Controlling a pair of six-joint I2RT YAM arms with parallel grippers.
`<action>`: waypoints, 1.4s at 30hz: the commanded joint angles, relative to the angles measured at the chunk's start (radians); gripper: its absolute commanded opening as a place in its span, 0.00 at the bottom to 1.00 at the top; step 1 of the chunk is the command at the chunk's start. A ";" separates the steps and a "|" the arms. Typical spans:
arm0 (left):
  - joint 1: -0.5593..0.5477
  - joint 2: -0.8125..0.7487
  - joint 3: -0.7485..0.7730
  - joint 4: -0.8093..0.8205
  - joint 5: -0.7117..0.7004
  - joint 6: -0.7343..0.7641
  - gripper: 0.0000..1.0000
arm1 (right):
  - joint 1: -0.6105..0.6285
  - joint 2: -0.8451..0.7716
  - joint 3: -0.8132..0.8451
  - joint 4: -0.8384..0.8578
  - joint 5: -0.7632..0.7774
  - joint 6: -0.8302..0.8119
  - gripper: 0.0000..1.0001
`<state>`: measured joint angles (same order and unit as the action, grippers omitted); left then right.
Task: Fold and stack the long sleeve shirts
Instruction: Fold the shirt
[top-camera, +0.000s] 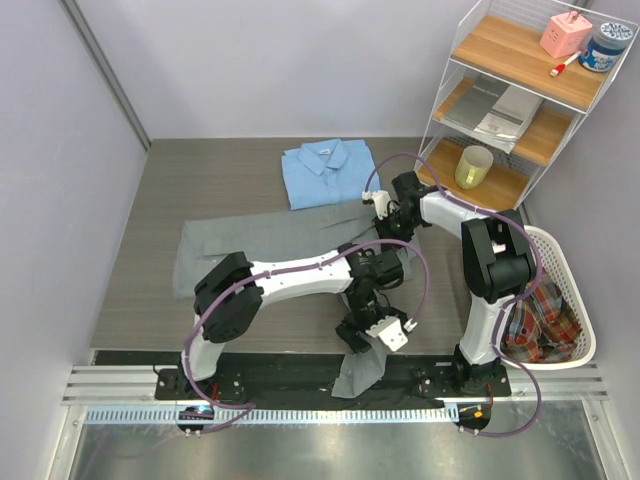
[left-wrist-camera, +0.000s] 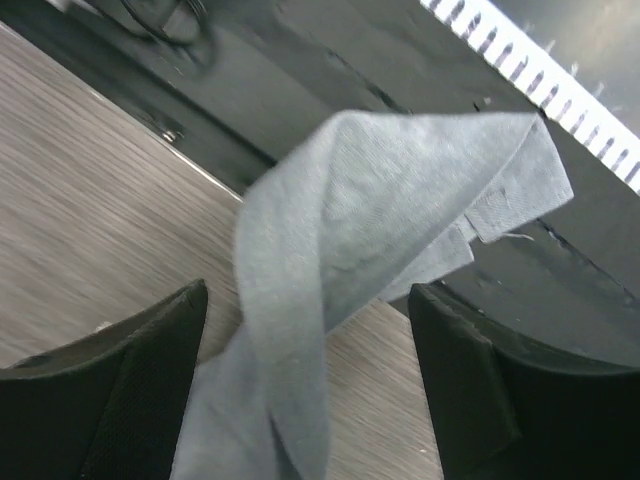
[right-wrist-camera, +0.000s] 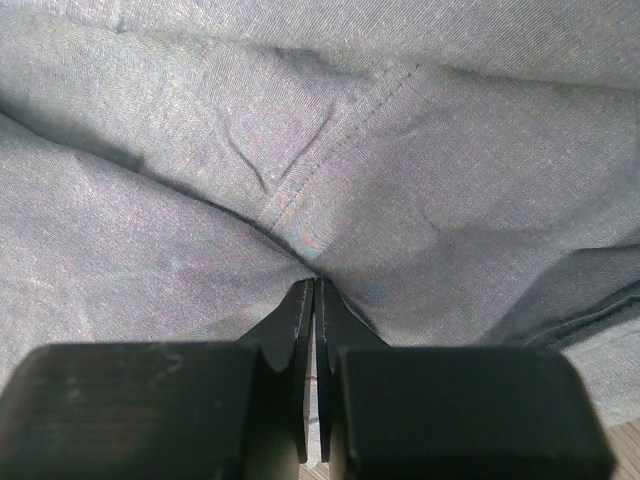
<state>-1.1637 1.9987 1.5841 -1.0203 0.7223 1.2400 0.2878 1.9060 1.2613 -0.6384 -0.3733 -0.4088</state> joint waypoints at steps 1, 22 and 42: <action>-0.013 0.028 0.004 -0.034 -0.027 0.010 0.70 | 0.002 0.033 0.012 -0.003 -0.006 0.004 0.08; 1.022 -0.456 -0.524 1.166 -0.118 -1.558 0.57 | 0.002 -0.019 0.115 -0.208 -0.064 -0.048 0.31; 1.159 -0.212 -0.365 0.148 -0.334 -0.535 0.75 | -0.006 0.100 0.124 -0.254 0.085 -0.085 0.41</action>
<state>-0.0063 1.7351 1.2133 -0.6666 0.4786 0.5327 0.2859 1.9774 1.3891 -0.8619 -0.3229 -0.4671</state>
